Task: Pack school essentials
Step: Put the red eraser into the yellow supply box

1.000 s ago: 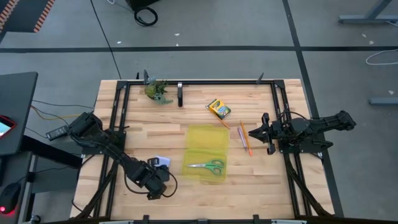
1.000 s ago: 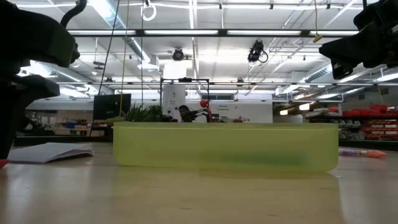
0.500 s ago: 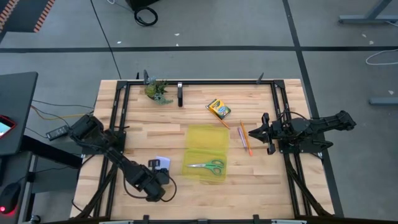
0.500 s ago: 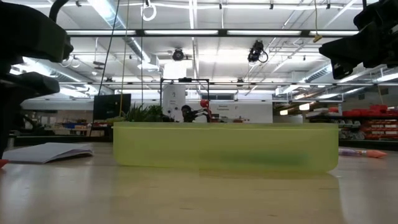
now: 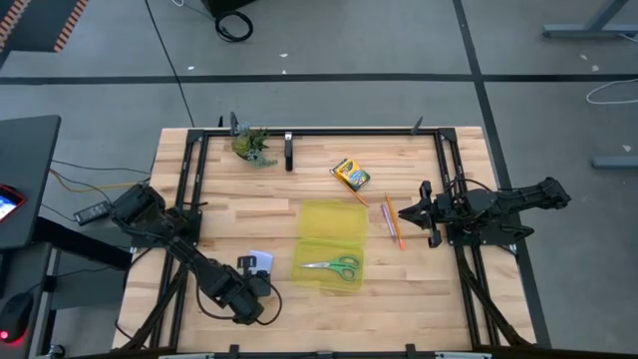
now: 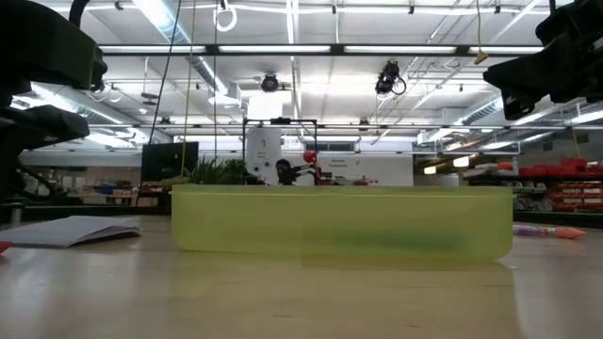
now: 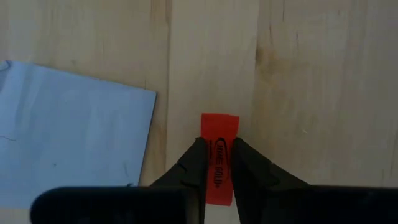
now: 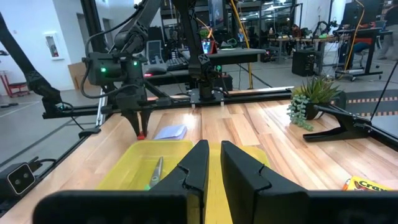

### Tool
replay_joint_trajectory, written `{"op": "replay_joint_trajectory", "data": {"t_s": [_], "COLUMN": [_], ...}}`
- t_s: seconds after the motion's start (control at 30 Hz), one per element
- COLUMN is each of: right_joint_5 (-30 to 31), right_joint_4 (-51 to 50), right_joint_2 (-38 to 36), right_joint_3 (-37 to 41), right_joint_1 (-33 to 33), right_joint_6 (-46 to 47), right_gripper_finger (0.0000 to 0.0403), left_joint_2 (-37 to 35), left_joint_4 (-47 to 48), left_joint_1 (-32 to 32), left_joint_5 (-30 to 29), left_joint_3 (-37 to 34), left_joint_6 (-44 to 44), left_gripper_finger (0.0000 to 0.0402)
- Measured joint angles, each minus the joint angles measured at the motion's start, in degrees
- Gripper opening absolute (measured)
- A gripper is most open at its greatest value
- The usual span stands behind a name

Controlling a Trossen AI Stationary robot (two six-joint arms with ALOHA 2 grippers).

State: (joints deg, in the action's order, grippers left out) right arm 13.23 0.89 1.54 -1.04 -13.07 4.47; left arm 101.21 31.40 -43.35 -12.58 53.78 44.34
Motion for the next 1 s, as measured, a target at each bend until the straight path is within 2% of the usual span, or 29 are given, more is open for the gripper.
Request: {"op": "replay_joint_trajectory", "data": {"t_s": [0.4, 1.0], "right_joint_5": [0.0, 0.0], "right_joint_4": [0.02, 0.04], "right_joint_2": [-0.01, 0.0], "right_joint_3": [0.0, 0.0], "right_joint_1": [0.0, 0.01], "right_joint_6": [0.0, 0.0], "right_gripper_finger": [0.0051, 0.0051], "left_joint_2": [0.44, 0.23], "left_joint_4": [7.44, 19.13], "left_joint_1": [0.83, 2.29], "left_joint_5": [1.92, 0.81], "left_joint_3": [5.5, 12.3], "left_joint_6": [-2.17, -4.99], "left_gripper_finger": [0.0053, 0.0048]}}
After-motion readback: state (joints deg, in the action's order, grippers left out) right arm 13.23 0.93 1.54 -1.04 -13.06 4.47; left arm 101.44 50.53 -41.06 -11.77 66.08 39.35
